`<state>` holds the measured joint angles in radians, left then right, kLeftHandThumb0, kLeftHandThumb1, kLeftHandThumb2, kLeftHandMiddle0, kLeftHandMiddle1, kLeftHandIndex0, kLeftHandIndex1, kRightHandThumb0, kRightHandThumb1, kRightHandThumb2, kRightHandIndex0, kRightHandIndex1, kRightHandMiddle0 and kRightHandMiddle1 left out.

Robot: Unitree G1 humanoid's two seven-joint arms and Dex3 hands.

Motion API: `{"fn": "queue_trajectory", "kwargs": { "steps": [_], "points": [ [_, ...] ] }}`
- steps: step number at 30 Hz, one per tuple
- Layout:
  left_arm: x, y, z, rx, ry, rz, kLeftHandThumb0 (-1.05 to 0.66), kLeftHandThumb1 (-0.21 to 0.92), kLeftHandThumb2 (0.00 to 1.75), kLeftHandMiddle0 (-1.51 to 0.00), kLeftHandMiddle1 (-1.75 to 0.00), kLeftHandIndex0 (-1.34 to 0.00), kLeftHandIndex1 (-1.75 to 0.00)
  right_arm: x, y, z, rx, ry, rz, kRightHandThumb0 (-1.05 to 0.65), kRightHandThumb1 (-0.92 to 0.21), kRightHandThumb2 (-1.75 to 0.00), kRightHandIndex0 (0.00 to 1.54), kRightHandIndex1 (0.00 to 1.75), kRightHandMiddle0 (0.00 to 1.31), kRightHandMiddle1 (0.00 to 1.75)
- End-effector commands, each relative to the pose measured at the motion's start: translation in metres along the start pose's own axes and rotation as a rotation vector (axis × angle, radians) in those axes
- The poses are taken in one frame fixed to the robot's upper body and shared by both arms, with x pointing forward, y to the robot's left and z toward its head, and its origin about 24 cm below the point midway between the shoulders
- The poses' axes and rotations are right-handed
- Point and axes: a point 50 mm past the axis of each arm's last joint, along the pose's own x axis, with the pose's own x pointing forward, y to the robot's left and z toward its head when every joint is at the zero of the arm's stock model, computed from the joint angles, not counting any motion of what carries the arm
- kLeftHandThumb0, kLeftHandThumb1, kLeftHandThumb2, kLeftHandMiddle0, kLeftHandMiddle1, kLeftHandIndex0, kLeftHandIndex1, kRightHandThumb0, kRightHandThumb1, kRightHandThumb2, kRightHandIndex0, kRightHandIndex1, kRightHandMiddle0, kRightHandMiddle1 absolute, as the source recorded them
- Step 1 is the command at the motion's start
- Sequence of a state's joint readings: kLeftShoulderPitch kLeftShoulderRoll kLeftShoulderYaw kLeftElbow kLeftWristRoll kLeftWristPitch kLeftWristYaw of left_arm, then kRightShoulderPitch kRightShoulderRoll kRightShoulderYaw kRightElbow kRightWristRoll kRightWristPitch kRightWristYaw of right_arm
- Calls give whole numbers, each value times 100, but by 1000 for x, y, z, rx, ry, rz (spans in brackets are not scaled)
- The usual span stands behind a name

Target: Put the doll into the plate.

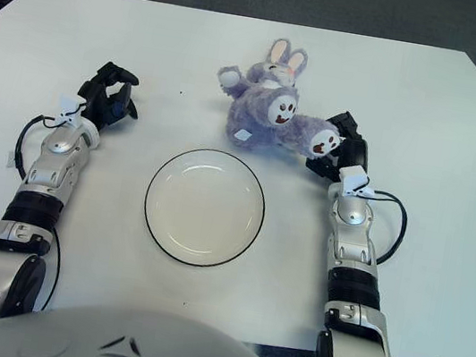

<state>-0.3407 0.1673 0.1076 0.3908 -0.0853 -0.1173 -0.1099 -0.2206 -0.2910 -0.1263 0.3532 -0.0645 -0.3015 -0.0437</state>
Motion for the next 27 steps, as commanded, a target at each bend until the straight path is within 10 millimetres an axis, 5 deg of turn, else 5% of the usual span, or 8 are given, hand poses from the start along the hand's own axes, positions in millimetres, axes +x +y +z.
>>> {"fn": "queue_trajectory", "kwargs": {
  "steps": [1, 27],
  "points": [
    [-7, -2, -17, 11, 87, -8, -37, 77, 72, -82, -175, -30, -175, -6, 2, -13, -15, 72, 14, -40, -63, -90, 88, 175, 39, 174],
    [-7, -2, -18, 12, 88, -9, -37, 76, 72, -82, -175, -30, -175, -6, 1, -14, -14, 73, 16, -40, -63, -90, 88, 175, 39, 174]
  ]
}}
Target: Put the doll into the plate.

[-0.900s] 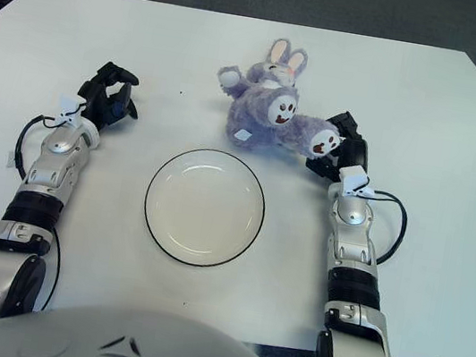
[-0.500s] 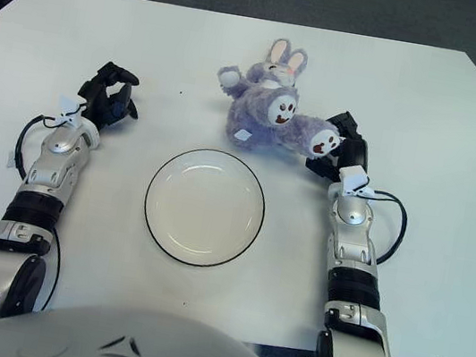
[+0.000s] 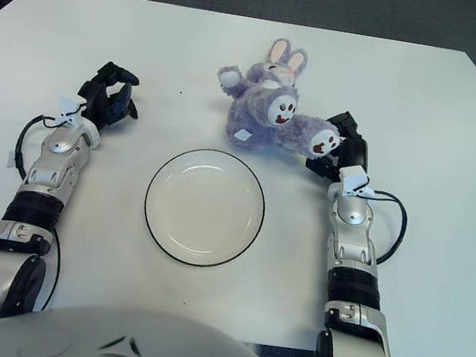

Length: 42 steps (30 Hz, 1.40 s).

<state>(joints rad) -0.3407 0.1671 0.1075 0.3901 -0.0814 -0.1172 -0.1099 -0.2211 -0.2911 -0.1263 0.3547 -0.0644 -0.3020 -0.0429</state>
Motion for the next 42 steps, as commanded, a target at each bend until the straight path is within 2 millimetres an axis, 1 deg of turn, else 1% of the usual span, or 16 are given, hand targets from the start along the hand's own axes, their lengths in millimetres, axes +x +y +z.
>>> {"fn": "queue_trajectory", "kwargs": {
  "steps": [1, 14, 17, 18, 20, 21, 22, 23, 26, 29, 31, 38, 42],
  "points": [
    [-7, -2, -18, 8, 88, -9, -37, 76, 72, -82, -175, -30, -175, -6, 1, -13, -14, 72, 15, -40, -63, -90, 88, 175, 39, 174],
    [-7, -3, -18, 7, 87, -9, -37, 76, 72, -82, -175, -30, -175, -7, 1, -14, -3, 70, -7, -40, -63, -89, 88, 175, 39, 173],
    [-7, -3, -18, 7, 87, -9, -37, 76, 72, -83, -175, -30, -175, -7, 1, -14, 5, 69, -36, -39, -65, -85, 88, 175, 40, 171],
    [-7, -3, -18, 8, 87, -8, -37, 76, 72, -83, -175, -30, -175, -6, 0, -14, 9, 68, -57, -39, -66, -82, 88, 175, 40, 170],
    [-7, -3, -18, 8, 87, -8, -37, 76, 72, -83, -175, -30, -175, -6, 0, -14, 19, 66, -95, -38, -73, -68, 83, 174, 42, 163],
    [-7, -3, -18, 9, 87, -8, -37, 76, 72, -83, -175, -30, -175, -6, 0, -14, 24, 65, -109, -38, -76, -61, 82, 172, 42, 161],
    [-8, -3, -18, 9, 87, -8, -37, 76, 72, -83, -175, -30, -175, -6, 0, -14, 39, 62, -124, -37, -82, -50, 80, 169, 43, 157],
    [-8, -3, -18, 9, 87, -8, -37, 76, 72, -83, -175, -30, -175, -6, -1, -14, 49, 59, -133, -37, -86, -43, 77, 163, 43, 155],
    [-8, -3, -17, 10, 86, -8, -37, 76, 72, -83, -175, -30, -175, -6, -1, -14, 79, 50, -147, -36, -90, -35, 74, 153, 42, 152],
    [-8, -4, -17, 11, 85, -8, -37, 76, 72, -83, -175, -30, -175, -6, -4, -16, 98, 43, -149, -12, -91, -28, 64, 142, 36, 142],
    [-8, -4, -17, 11, 85, -9, -37, 76, 72, -83, -175, -30, -175, -6, -4, -16, 100, 39, -149, -7, -92, -27, 61, 140, 34, 141],
    [-8, -4, -17, 11, 85, -9, -37, 76, 72, -83, -175, -30, -175, -6, -5, -17, 103, 35, -149, -1, -92, -27, 58, 138, 31, 140],
    [-8, -6, -17, 8, 83, -11, -37, 76, 73, -83, -175, -30, -175, -6, -9, -13, 119, -48, -155, -1, -92, -29, 55, 138, 28, 144]
  ]
}}
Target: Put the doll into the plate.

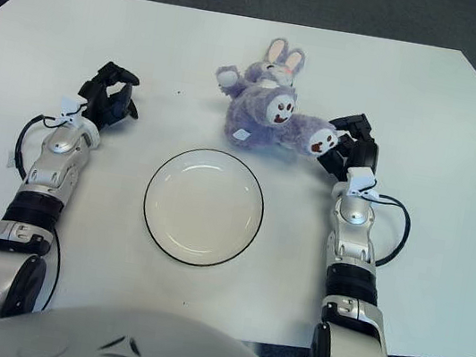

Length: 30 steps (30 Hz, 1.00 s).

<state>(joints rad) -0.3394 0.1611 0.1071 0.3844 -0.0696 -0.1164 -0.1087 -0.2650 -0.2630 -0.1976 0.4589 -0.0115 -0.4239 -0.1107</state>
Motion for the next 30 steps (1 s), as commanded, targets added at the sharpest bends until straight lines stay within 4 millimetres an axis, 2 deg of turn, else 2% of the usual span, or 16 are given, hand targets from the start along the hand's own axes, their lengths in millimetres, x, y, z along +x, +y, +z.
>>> {"fn": "queue_trajectory", "kwargs": {
  "steps": [1, 11, 13, 15, 17, 25, 26, 27, 28, 29, 30],
  "points": [
    [-8, -5, -17, 0, 84, -10, -37, 76, 73, -83, -175, -30, -175, -10, 1, -9, 28, -8, -2, -1, -92, -29, 55, 139, 27, 145],
    [-8, -5, -18, -7, 82, -12, -37, 76, 73, -83, -175, -30, -175, -8, 0, -9, 33, -44, -4, -1, -92, -31, 52, 141, 26, 147],
    [-7, -5, -17, -21, 77, -17, -37, 76, 73, -82, -175, -30, -175, 0, -14, 3, 15, -93, -7, -1, -92, -31, 52, 141, 26, 147],
    [-5, -4, -15, -34, 70, -20, -36, 84, 55, -77, -175, -33, -167, 7, -26, 14, 4, -132, -4, 0, -92, -31, 52, 140, 25, 148],
    [-5, -4, -14, -41, 65, -22, -36, 88, 46, -74, -175, -34, -163, 9, -30, 18, 1, -142, 1, 0, -92, -32, 52, 138, 24, 151],
    [-5, -4, -14, -45, 62, -24, -36, 92, 37, -71, -175, -36, -159, 9, -32, 19, 3, -143, 10, 0, -92, -33, 52, 134, 21, 157],
    [-5, -5, -14, -63, 54, -27, -36, 92, 37, -71, -175, -36, -159, 5, -39, 29, -44, -189, 77, 0, -92, -33, 52, 134, 21, 158],
    [-5, -5, -14, -76, 48, -30, -36, 92, 37, -70, -175, -36, -159, 2, -43, 36, -80, -221, 130, -11, -87, -26, 44, 96, 19, 125],
    [-5, -5, -14, -85, 44, -31, -36, 92, 37, -70, -175, -36, -159, 0, -46, 42, -105, -241, 168, -15, -86, -22, 43, 79, 21, 110],
    [-5, -6, -14, -91, 42, -33, -36, 92, 37, -69, -175, -36, -159, -2, -47, 45, -118, -253, 196, -21, -85, -15, 44, 51, 24, 85],
    [-5, -6, -14, -92, 41, -34, -36, 92, 36, -69, -175, -36, -159, -3, -48, 46, -119, -253, 203, -24, -84, -10, 43, 32, 27, 68]
  ]
}}
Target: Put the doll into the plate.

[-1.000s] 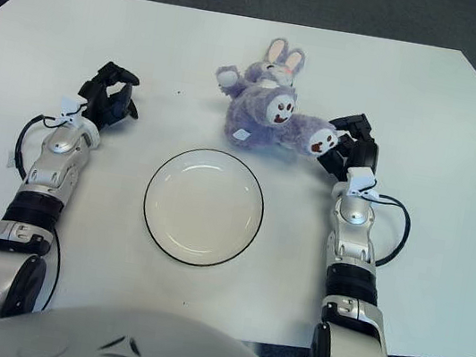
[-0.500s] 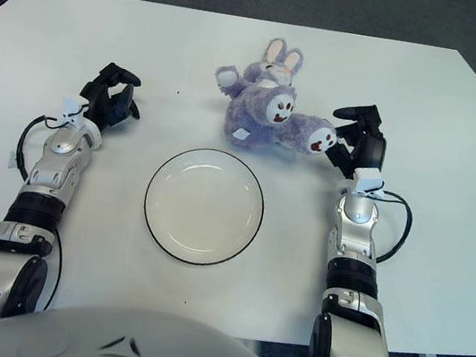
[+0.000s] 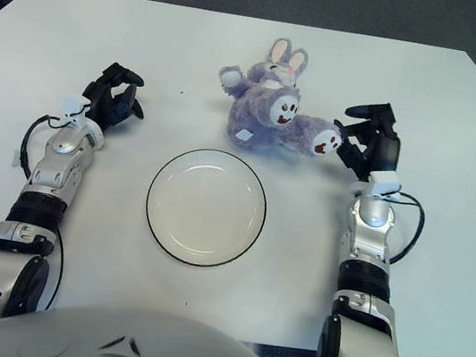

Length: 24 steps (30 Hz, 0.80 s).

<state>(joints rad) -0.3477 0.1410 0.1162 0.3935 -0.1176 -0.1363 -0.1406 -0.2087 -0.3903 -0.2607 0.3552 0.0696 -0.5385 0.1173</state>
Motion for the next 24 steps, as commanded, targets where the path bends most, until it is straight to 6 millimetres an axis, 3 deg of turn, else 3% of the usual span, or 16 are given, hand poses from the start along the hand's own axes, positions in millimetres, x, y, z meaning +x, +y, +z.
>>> {"fn": "queue_trajectory", "kwargs": {
  "steps": [1, 7, 24],
  "points": [
    [-6, 0, -16, -28, 66, -9, -36, 92, 36, -69, -175, -37, -158, -3, -10, 17, -46, -61, 77, -26, -84, -7, 43, 21, 29, 57],
    [-6, 0, -16, -31, 64, -11, -36, 92, 36, -68, -175, -37, -158, -6, -9, 22, -39, -61, 100, -29, -83, -1, 41, 2, 34, 36],
    [-6, 0, -17, -41, 57, -33, -36, 92, 36, -67, -175, -37, -158, -18, 0, 36, 36, -72, 207, -25, -74, 0, 41, 0, 41, 25]
  ]
}}
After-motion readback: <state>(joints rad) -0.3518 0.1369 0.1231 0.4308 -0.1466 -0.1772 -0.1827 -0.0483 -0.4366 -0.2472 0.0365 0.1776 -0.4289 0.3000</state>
